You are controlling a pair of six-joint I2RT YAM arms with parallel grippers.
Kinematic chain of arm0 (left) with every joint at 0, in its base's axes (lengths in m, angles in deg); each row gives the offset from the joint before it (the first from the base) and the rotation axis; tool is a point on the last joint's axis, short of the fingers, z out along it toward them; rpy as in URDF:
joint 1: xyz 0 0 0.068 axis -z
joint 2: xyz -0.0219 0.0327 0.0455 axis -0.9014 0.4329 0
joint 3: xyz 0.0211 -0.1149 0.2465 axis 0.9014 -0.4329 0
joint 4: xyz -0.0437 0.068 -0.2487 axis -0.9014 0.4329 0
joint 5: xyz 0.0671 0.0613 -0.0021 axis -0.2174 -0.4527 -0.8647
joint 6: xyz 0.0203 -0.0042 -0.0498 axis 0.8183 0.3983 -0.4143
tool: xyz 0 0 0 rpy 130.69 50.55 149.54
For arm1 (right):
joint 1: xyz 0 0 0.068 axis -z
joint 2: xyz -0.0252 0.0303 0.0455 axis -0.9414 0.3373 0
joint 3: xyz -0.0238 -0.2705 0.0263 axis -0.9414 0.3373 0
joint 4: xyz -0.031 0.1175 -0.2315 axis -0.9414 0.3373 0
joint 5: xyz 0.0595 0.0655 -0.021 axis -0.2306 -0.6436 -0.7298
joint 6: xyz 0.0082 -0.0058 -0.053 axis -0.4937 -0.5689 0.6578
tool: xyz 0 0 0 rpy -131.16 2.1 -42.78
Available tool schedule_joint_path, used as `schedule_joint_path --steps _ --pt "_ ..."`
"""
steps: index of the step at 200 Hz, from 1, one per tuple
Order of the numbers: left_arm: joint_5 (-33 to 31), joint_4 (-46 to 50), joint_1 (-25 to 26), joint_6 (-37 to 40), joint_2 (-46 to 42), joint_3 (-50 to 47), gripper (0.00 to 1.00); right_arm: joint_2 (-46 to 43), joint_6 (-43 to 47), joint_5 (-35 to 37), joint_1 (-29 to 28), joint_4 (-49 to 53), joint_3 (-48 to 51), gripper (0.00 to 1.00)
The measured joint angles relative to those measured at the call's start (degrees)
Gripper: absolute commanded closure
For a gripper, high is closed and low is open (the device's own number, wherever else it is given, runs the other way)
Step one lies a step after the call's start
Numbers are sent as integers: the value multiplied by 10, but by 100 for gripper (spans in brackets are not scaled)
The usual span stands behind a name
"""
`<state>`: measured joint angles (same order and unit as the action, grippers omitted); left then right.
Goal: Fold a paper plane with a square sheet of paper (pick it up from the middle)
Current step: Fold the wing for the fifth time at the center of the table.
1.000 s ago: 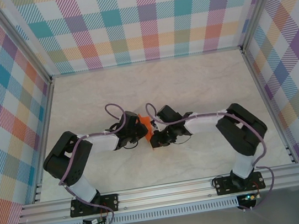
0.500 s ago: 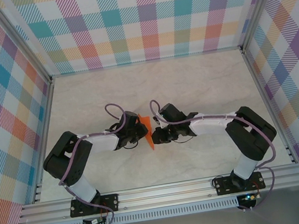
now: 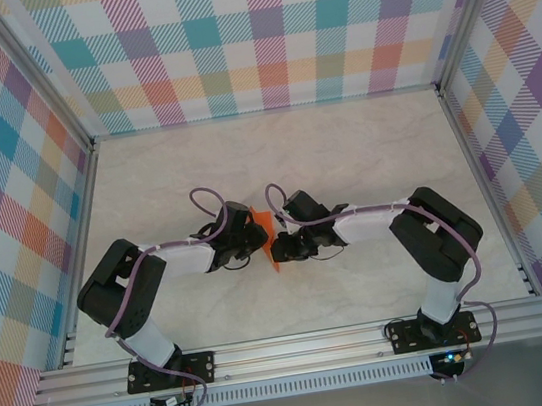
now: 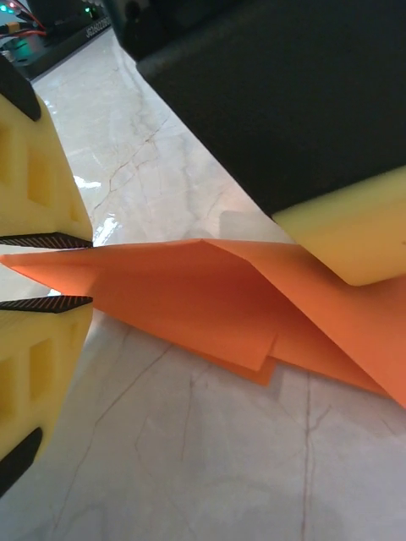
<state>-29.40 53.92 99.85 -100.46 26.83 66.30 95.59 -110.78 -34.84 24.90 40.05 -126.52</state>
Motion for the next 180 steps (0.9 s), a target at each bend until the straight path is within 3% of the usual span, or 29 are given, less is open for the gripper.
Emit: schedule_joint_path --steps 48,89,145,180 --pt "0 2 0 0 -2 0 83 21 -7 6 0 0 -26 76" --pt "0 8 0 0 -3 0 83 37 -14 8 0 -2 -29 85" --pt "9 7 0 0 -44 0 74 38 -35 -2 12 -20 -12 94" --pt "25 -18 0 0 -70 -12 74 44 -41 -21 18 -24 -12 94"
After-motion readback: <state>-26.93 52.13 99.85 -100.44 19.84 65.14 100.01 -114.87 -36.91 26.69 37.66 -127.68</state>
